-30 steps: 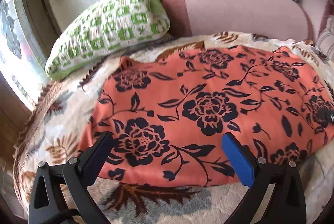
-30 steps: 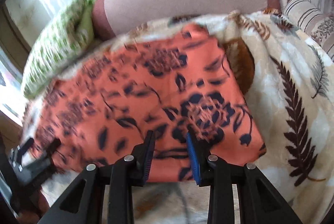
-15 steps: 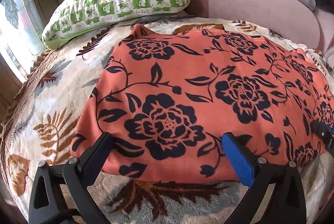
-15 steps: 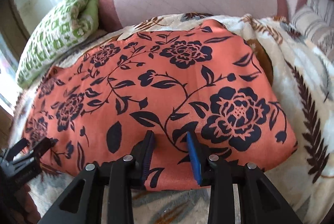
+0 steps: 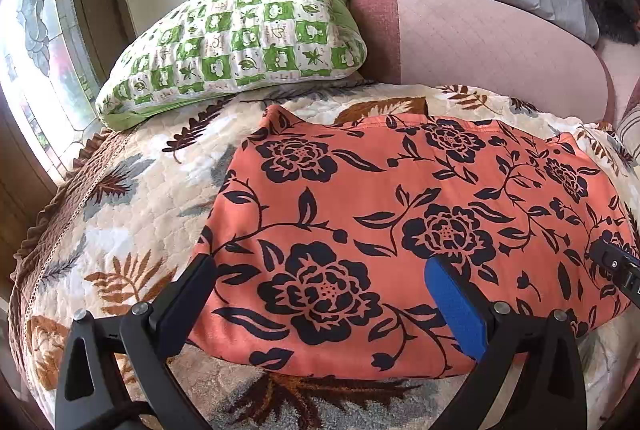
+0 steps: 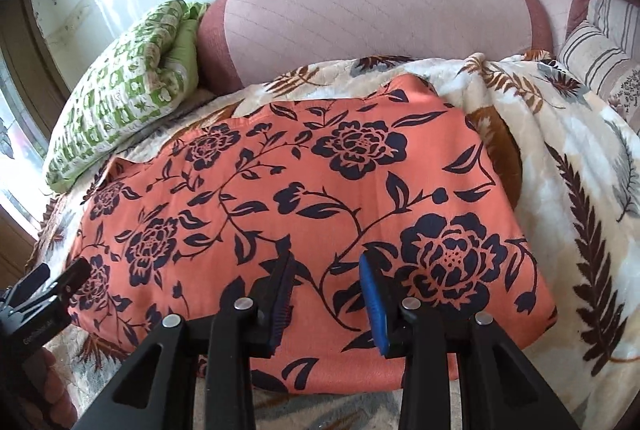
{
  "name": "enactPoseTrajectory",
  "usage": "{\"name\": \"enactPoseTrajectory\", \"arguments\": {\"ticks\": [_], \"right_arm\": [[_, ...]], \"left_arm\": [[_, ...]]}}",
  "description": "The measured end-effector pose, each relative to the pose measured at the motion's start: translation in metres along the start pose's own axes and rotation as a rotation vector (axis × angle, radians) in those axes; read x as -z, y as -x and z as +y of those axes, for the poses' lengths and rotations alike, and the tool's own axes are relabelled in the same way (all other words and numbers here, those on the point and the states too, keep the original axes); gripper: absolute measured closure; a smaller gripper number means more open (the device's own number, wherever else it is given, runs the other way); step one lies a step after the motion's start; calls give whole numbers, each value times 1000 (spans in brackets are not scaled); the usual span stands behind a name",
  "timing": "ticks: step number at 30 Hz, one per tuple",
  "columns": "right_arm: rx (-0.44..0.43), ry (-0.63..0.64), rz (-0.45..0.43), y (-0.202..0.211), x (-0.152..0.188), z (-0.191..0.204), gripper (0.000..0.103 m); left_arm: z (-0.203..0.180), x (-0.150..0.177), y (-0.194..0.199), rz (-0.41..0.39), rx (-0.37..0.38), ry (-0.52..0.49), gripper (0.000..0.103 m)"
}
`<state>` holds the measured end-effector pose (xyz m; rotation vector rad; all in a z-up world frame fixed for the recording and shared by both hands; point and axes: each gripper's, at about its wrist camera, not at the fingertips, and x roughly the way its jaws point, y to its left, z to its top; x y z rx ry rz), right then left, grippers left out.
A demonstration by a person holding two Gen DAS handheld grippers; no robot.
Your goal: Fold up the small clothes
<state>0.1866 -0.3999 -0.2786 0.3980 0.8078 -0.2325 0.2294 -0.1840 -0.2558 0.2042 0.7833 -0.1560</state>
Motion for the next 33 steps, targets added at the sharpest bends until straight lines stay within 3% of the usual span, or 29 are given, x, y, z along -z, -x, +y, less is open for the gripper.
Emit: {"name": "enactPoseTrajectory", "arguments": {"ticks": [15, 33], "right_arm": [[-5, 8, -6, 3, 5, 5, 66], [11, -4, 23, -7, 6, -4, 66]], "left_arm": [[2, 2, 8, -15, -25, -4, 0], [0, 6, -19, 50, -66, -15, 0]]}}
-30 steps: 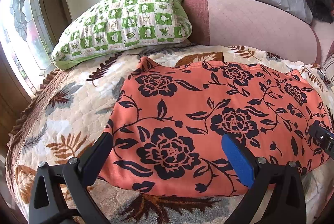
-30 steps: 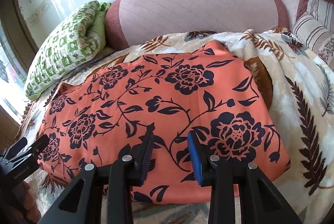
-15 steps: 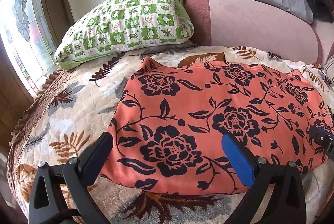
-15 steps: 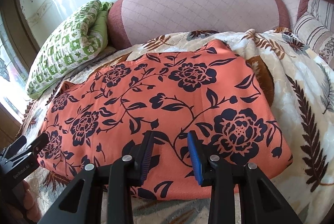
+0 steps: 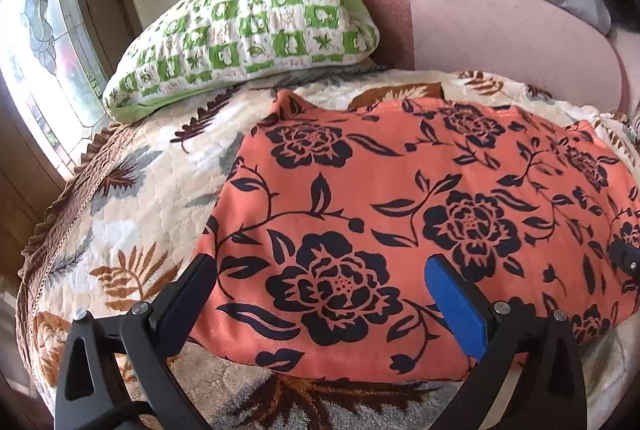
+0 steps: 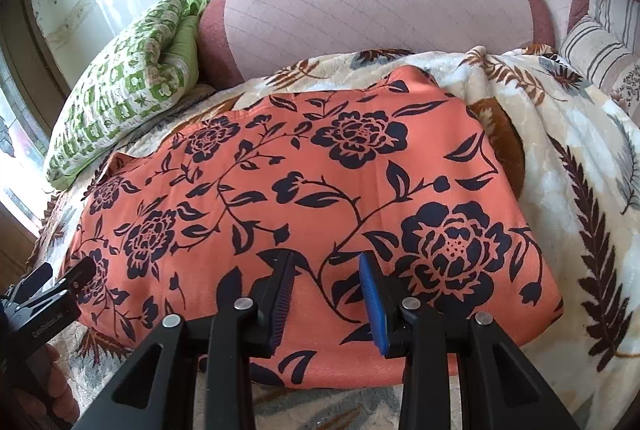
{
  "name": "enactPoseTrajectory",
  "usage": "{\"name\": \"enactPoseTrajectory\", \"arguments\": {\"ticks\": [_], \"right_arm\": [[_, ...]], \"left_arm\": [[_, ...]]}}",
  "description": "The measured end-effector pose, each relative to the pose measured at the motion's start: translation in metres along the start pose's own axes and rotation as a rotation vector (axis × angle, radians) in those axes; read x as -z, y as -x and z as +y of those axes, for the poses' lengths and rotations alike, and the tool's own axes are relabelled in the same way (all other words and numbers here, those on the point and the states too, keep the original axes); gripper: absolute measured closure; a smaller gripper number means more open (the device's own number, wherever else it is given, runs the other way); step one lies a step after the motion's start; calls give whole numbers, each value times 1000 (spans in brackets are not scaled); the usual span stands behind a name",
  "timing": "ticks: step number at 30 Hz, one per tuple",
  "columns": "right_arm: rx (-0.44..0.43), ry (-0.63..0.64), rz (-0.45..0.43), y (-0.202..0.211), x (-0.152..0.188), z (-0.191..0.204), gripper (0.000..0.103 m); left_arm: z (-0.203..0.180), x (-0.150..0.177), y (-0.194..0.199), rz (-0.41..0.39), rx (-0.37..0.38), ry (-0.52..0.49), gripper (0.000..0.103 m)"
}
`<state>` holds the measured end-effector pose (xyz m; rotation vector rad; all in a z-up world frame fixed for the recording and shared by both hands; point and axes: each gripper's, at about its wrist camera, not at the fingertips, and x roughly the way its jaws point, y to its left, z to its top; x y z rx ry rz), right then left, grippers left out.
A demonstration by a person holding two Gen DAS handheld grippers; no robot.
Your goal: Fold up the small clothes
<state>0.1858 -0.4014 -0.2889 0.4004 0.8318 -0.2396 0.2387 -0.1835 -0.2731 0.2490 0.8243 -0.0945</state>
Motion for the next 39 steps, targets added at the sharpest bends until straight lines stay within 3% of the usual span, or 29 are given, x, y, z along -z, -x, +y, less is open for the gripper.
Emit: {"name": "enactPoseTrajectory", "arguments": {"ticks": [9, 24, 39], "right_arm": [[21, 4, 56, -14, 4, -3, 65], [18, -17, -17, 14, 0, -7, 66], [67, 4, 62, -1, 14, -10, 65]], "left_arm": [[1, 4, -22, 79, -4, 11, 0], [21, 7, -6, 64, -9, 46, 0], [42, 18, -16, 102, -42, 55, 0]]}}
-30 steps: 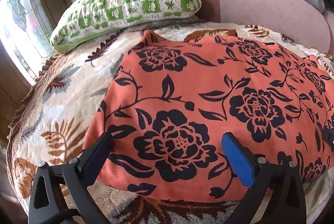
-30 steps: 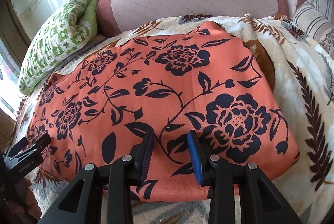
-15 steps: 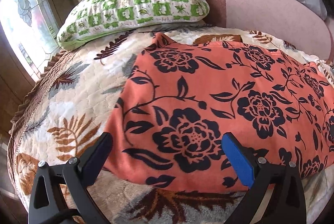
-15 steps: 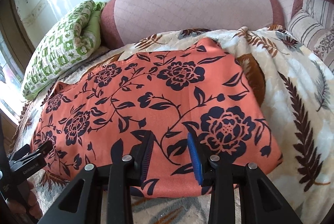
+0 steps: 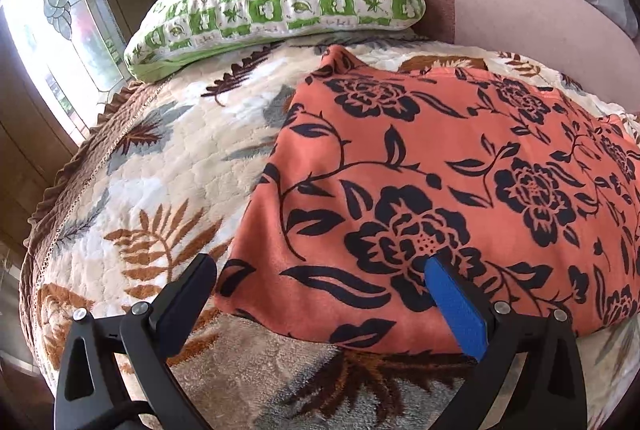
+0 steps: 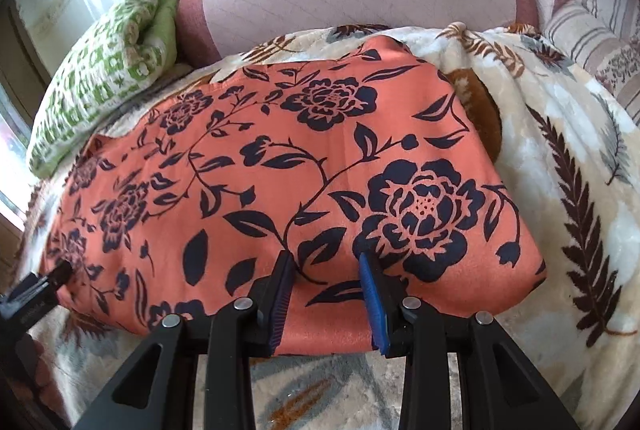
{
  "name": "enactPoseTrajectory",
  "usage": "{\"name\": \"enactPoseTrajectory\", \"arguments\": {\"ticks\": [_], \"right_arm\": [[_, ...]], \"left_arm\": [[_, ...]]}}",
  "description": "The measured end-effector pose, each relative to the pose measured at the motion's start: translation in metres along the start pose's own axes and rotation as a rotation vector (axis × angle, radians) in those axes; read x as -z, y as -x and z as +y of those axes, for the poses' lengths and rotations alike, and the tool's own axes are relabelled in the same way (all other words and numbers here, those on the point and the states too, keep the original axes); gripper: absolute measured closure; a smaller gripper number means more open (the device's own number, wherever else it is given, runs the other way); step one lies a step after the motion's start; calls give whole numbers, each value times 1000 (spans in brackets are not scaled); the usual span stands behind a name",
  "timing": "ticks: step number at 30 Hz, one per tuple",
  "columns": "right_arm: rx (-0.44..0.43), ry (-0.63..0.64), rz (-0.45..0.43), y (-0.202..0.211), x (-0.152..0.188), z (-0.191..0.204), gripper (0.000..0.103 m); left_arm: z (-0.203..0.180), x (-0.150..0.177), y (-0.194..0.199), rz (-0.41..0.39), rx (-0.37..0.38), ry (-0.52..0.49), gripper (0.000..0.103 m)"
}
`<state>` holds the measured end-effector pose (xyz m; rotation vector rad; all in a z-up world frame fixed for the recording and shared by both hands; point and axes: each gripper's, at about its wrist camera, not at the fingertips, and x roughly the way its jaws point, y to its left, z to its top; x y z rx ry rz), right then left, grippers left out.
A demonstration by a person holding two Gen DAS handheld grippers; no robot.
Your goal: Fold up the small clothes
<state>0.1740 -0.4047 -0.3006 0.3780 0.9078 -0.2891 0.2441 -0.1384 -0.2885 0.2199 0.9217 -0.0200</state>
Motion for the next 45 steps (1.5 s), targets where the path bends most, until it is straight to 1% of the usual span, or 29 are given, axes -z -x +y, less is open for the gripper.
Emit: {"name": "enactPoseTrajectory", "arguments": {"ticks": [3, 6, 12, 13, 14, 15, 17, 21, 24, 29, 34, 41, 45], "right_arm": [[-5, -6, 1, 1, -1, -1, 65], [-29, -24, -9, 7, -2, -3, 65], [-104, -41, -46, 25, -2, -4, 65], [-117, -46, -48, 27, -1, -5, 63], [-131, -56, -53, 30, 1, -7, 45], [-144, -69, -68, 33, 3, -8, 36], [-158, -79, -84, 39, 6, -10, 36], [-181, -90, -83, 44, 11, -14, 36], [-224, -131, -58, 43, 14, -19, 36], [-245, -167, -36, 43, 19, -27, 36], [-284, -218, -10, 41, 21, -37, 36], [-331, -279, 35, 35, 23, -45, 36], [-336, -305, 41, 33, 22, -49, 36]], "left_arm": [[2, -1, -2, 11, 8, 14, 0], [2, 0, 1, 6, 3, 10, 0], [6, 6, 11, -10, 0, 10, 0], [7, 7, 14, -13, 1, 10, 0], [7, 8, 15, -17, 1, 10, 0], [8, 9, 17, -20, 0, 9, 0], [9, 12, 22, -27, 0, 7, 0], [12, 17, 31, -40, 1, 6, 0], [14, 21, 35, -45, 2, 5, 0], [15, 25, 40, -46, 9, 6, 0], [13, 26, 43, -51, 21, 3, 0], [8, 29, 42, -15, 71, 4, 0], [6, 29, 43, -19, 74, 1, 0]]}}
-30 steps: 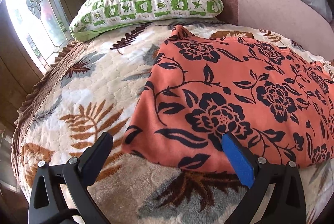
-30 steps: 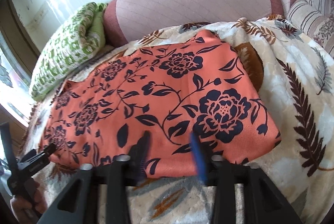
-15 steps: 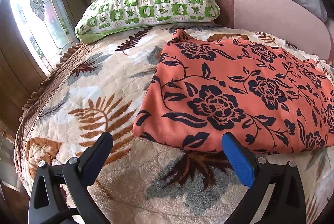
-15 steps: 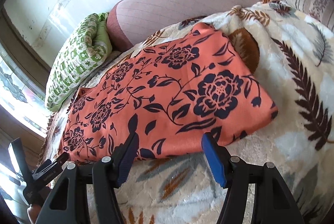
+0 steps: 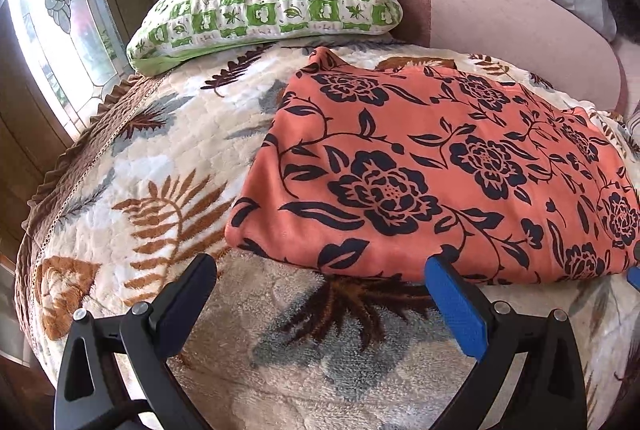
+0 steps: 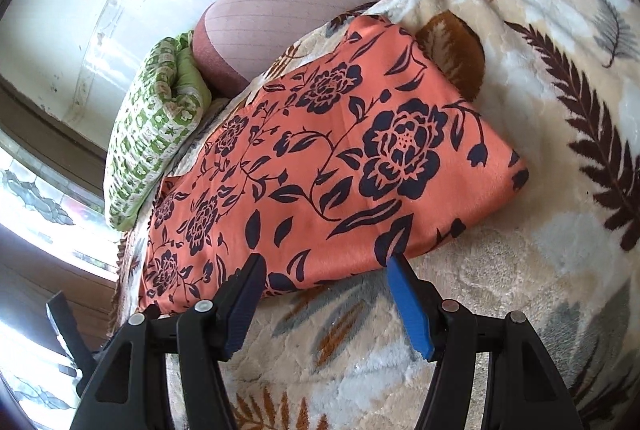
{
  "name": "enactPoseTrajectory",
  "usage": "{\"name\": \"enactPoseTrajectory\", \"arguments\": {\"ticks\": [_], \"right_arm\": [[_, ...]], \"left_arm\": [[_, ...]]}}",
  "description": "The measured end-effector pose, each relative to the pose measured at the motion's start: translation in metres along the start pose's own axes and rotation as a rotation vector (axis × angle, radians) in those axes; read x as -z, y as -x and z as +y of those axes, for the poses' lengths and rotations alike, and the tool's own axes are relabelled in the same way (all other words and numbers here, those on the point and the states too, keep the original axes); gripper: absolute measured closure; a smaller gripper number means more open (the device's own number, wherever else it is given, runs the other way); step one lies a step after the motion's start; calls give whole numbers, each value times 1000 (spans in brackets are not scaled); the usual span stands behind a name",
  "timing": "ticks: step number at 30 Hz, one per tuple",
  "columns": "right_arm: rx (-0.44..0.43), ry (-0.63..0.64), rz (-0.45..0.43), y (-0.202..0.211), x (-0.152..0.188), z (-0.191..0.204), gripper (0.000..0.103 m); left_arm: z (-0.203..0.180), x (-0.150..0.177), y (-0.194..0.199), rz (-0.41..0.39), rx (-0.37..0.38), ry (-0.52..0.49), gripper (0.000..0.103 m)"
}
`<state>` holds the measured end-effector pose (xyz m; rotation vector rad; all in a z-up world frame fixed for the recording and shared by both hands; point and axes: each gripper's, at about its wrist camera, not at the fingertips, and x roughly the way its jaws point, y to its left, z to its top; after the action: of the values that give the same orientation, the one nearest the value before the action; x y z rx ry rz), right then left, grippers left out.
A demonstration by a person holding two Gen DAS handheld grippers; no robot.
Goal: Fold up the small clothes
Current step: 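Pull back both tools from the folded shirt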
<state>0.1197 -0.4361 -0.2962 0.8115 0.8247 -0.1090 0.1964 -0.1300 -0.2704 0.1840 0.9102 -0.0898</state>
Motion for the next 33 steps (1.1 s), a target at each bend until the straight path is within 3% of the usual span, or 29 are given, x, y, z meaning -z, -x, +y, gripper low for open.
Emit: {"name": "enactPoseTrajectory", "arguments": {"ticks": [27, 33], "right_arm": [[-23, -62, 42, -24, -11, -1, 35], [-51, -97, 62, -31, -14, -4, 32]], "left_arm": [[5, -10, -22, 55, 34, 27, 0], [11, -15, -33, 113, 110, 82, 0]]}}
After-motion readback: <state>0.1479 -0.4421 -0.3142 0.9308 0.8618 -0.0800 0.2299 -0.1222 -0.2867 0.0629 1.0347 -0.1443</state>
